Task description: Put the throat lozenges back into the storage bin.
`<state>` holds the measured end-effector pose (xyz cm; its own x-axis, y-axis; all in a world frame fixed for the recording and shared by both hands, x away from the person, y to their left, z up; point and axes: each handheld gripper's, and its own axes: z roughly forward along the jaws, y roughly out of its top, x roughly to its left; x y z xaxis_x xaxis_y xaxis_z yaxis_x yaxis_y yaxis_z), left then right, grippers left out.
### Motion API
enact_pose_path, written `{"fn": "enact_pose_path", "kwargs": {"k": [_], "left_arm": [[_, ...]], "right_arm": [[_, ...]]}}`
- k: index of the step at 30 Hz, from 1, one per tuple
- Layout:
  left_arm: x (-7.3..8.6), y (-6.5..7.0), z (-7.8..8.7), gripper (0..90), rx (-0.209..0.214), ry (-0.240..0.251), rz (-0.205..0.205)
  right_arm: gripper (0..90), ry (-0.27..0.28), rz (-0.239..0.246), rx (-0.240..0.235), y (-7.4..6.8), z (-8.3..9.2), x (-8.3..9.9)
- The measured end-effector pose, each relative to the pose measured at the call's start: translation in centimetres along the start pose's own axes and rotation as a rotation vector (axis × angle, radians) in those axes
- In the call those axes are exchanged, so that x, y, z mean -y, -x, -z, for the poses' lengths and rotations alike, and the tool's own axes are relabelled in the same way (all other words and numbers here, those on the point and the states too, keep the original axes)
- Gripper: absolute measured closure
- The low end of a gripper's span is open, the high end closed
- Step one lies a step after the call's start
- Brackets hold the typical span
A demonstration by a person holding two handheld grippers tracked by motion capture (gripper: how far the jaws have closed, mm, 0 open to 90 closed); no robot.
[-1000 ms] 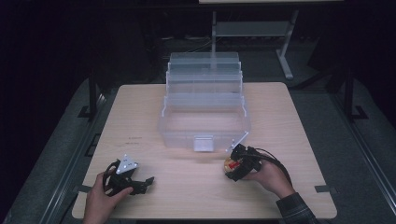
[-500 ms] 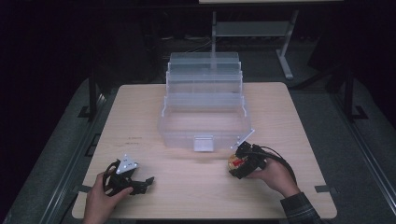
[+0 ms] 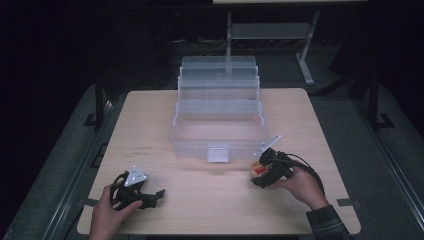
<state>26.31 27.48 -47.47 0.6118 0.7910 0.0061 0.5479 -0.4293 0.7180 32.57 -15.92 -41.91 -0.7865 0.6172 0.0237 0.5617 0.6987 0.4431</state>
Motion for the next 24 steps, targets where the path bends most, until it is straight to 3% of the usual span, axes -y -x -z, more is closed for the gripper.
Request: {"fn": "enact_pose_path", "kwargs": {"k": [24], "left_arm": [[0.0,0.0,0.0,10.7,0.000,0.000,0.000]], "right_arm": [[19.8,0.015,-0.030,0.037,1.6,2.5,0.0]]}}
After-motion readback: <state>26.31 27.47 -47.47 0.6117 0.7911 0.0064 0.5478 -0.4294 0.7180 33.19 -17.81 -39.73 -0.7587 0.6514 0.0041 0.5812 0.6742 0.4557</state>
